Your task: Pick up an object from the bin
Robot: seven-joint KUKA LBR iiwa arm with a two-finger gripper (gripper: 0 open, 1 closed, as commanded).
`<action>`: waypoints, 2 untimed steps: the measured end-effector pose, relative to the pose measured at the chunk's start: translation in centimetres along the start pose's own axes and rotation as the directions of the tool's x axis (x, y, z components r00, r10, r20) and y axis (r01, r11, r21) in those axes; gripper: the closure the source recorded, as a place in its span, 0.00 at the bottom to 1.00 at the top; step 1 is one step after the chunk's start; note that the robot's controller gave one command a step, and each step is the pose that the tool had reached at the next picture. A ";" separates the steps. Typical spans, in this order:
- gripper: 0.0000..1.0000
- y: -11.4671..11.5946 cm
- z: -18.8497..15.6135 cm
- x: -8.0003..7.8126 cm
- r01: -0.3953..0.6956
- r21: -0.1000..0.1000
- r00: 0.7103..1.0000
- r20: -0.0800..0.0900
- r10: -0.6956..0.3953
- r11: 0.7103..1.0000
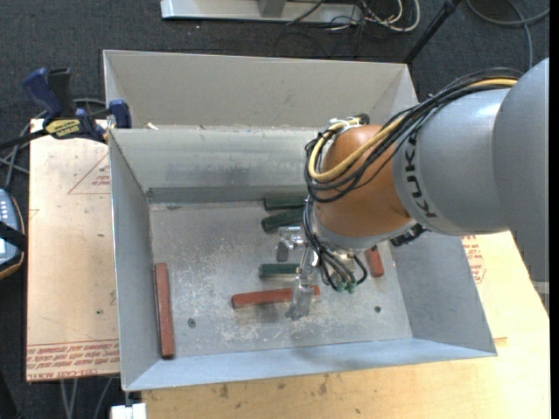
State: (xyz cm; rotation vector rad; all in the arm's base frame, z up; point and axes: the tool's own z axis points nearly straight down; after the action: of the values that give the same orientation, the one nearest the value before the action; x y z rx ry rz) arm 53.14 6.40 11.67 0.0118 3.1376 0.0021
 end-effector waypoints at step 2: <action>1.00 -0.8 4.7 2.5 -0.126 0.001 0.992 -0.005 0.126 0.992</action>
Offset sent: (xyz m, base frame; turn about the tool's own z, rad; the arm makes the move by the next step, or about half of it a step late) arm -0.0251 -0.0082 -0.0467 0.1268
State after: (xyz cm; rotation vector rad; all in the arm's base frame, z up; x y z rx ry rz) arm 50.61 5.66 6.97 0.2101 3.1359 0.0019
